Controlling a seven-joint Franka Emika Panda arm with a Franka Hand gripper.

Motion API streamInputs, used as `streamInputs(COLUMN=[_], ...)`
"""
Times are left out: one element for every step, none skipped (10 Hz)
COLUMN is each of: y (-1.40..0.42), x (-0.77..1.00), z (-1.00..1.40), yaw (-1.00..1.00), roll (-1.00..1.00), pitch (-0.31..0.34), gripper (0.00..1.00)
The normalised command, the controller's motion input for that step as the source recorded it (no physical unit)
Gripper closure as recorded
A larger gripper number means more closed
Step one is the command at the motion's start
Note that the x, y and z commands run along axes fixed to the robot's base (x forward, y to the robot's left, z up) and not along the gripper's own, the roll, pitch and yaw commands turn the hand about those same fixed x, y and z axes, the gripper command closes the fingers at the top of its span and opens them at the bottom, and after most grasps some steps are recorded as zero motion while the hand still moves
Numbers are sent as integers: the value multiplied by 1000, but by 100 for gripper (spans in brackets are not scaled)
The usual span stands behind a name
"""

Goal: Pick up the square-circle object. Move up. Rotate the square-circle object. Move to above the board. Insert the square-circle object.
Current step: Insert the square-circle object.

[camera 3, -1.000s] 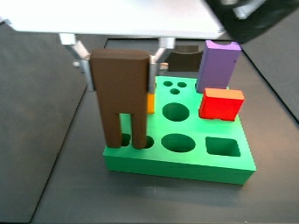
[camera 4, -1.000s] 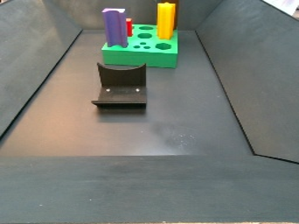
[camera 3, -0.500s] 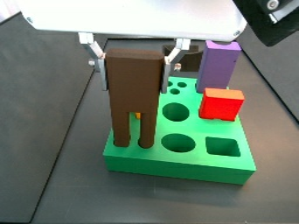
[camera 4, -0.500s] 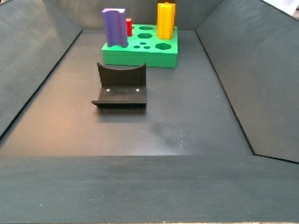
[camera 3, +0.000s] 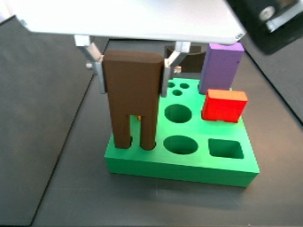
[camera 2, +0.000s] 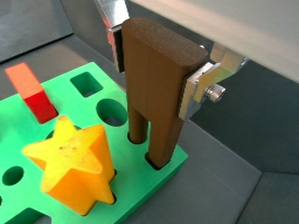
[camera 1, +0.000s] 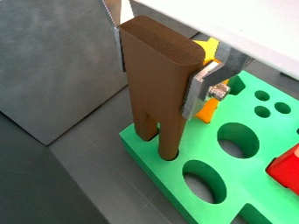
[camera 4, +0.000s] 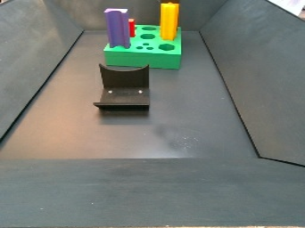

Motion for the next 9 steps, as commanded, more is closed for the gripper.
streamInputs(y=[-160, -66, -17, -34, -66, -43, -9, -3, -17], x=[-94, -6, 43, 111, 0, 0, 14, 0, 0], z=[-623, -566, -520, -514, -523, -591, -597, -589, -606], yaw=[-40, 0, 0, -171, -317, -243, -243, -291, -311], roll=[234, 191, 106, 21, 0, 0, 0, -6, 0], pitch=[-220, -137, -37, -64, -140, -209, -214, -259, -259], gripper=[100, 100, 100, 100, 100, 100, 100, 100, 100])
